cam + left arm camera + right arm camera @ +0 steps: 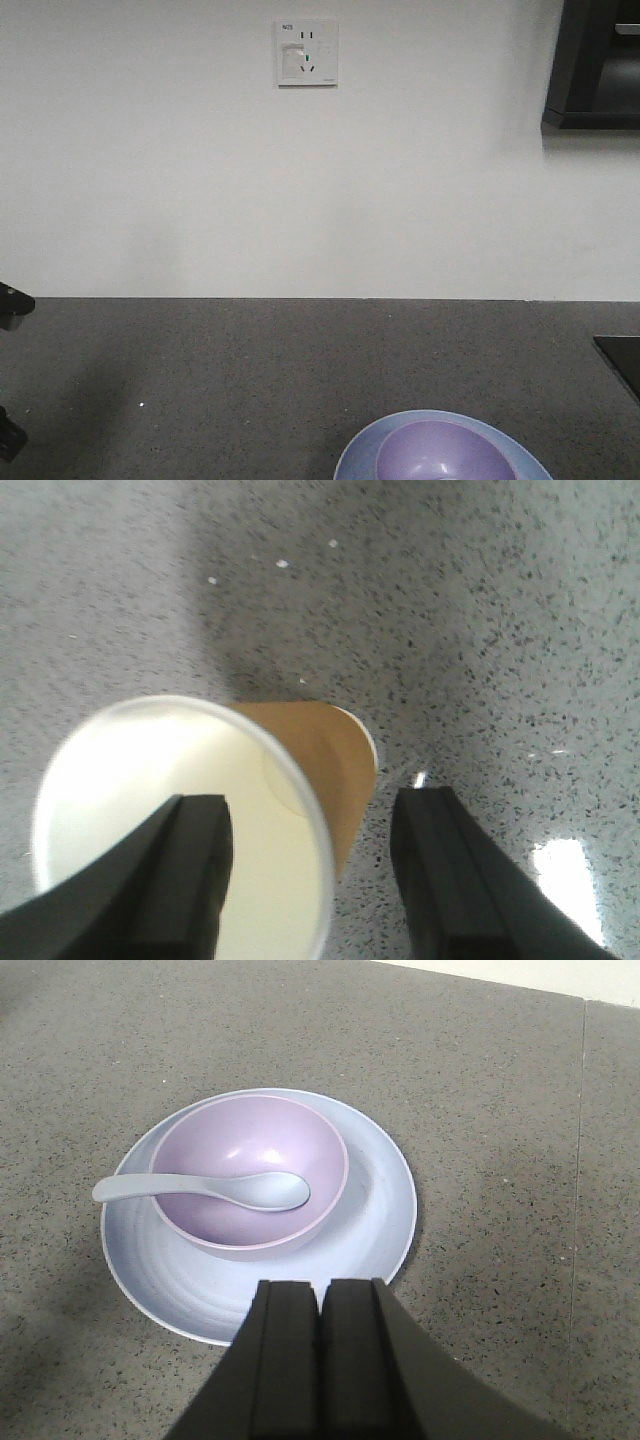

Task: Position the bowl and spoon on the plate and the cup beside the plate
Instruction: 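Grasp the brown paper cup with the left gripper and lift it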

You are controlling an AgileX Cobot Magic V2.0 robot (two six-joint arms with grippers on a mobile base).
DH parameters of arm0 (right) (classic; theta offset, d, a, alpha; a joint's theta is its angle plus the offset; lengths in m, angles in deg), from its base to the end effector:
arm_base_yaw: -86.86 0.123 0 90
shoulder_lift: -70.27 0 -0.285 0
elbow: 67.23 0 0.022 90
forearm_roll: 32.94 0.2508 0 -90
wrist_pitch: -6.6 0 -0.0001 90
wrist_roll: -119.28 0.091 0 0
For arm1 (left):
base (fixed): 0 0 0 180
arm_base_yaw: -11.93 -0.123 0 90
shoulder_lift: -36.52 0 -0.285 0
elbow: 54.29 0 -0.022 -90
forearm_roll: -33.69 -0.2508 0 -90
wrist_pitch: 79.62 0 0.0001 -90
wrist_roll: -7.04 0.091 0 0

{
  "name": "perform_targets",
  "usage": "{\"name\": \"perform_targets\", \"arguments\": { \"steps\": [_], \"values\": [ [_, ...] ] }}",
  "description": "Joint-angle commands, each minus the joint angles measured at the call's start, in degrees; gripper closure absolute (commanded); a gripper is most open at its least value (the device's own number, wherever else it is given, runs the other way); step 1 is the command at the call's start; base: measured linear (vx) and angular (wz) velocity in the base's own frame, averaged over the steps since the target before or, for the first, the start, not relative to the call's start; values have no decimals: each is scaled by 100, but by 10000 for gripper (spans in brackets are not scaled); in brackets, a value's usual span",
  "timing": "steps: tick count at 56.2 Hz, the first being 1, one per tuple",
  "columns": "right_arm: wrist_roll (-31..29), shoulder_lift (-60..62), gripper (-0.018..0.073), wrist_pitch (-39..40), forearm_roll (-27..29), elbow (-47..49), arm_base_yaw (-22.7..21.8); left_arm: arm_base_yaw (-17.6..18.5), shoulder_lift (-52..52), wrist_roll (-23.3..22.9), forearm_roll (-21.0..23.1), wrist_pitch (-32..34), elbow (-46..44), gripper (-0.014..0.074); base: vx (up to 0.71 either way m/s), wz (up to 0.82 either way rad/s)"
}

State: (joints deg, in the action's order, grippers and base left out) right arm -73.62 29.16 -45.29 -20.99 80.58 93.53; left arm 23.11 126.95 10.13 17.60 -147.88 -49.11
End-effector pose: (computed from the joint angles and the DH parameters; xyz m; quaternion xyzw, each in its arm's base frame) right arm 0.0907 0.0255 0.3525 -0.1310 0.8734 0.0773 0.4627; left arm 0.2786 -0.0312 0.3212 0.1546 0.9687 0.1258 0.1482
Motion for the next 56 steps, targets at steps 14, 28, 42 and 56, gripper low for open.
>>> {"name": "perform_targets", "arguments": {
  "steps": [14,28,42,56],
  "values": [
    [-10,-13,568,460,83,160,-7,-13,-196,166,224,344,167,269,0,0],
    [-10,-13,568,460,83,160,-7,-13,-202,351,273,344,167,605,0,0],
    [-10,-13,568,467,87,160,-7,134,-305,697,1046,-20,-570,603,0,0],
    [-10,-13,568,473,160,160,-7,935,-253,883,1941,8,-1943,600,0,0]
  ]
}}
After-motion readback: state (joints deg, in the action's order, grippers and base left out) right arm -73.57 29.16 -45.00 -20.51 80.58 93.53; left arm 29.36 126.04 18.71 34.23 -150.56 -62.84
